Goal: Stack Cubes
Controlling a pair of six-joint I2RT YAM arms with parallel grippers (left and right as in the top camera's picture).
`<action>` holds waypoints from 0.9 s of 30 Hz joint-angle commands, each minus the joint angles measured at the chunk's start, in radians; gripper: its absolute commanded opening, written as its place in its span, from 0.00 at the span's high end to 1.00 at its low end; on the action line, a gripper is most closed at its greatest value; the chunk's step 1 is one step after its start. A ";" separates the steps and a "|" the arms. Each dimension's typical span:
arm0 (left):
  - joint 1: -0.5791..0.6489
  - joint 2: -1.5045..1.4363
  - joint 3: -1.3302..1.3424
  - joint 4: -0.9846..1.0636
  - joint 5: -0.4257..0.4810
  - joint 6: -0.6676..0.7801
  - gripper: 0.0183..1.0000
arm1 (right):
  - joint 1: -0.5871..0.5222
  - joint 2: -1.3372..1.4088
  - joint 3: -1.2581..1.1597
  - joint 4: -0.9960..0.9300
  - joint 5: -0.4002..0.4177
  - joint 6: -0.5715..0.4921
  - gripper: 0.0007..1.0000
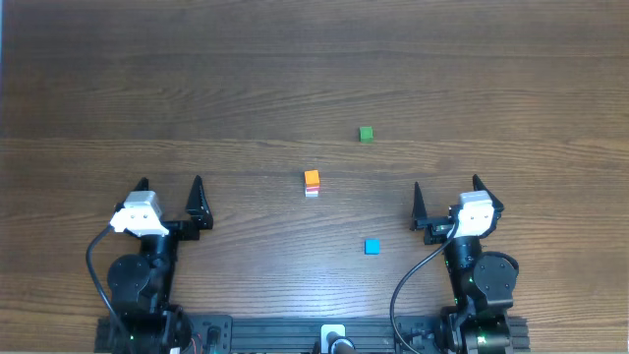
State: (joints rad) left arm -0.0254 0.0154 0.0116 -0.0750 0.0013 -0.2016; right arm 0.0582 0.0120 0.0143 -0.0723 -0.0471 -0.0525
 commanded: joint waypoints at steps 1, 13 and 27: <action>0.006 -0.013 -0.006 0.000 0.010 0.015 0.00 | -0.007 -0.006 -0.009 0.001 -0.009 0.002 0.01; 0.006 -0.013 -0.006 0.000 0.010 0.015 0.00 | -0.004 -0.005 -0.009 0.249 -0.238 0.218 0.01; 0.006 -0.013 -0.006 0.000 0.010 0.015 0.00 | -0.004 0.218 0.508 -0.135 -0.304 0.182 0.01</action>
State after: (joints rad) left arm -0.0254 0.0143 0.0116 -0.0753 0.0013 -0.2016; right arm 0.0586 0.1345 0.3534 -0.1398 -0.3340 0.1795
